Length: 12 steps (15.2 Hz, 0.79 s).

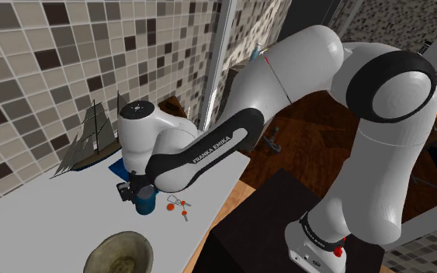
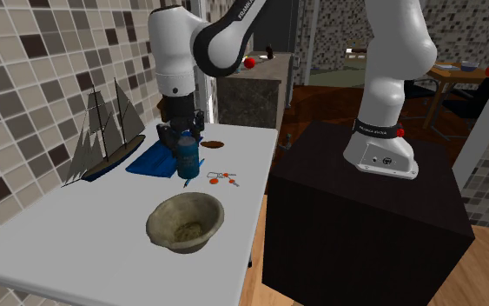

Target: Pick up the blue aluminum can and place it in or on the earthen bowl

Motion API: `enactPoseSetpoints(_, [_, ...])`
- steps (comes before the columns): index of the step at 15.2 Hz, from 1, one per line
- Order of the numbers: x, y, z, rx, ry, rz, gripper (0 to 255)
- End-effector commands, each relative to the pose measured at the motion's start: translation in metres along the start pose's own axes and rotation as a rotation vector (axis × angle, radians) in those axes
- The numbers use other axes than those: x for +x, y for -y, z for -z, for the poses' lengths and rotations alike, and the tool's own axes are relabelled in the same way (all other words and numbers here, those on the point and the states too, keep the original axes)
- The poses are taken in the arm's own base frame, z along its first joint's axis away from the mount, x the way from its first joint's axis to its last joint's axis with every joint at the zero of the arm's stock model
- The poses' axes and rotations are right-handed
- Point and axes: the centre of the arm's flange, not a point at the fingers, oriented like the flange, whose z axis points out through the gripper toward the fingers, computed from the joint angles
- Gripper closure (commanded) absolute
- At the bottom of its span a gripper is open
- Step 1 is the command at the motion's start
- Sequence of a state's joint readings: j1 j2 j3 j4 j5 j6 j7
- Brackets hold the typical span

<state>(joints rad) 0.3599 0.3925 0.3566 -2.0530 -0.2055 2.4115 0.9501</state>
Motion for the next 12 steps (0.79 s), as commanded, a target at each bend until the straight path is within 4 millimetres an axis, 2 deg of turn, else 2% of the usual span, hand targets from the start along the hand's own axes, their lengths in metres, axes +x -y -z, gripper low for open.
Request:
enactPoseSetpoints(1, [0.001,0.0,0.01,0.0,0.0,0.0,255])
enactPoseSetpoints(12, [0.001,0.0,0.068,0.0,0.0,0.0,255])
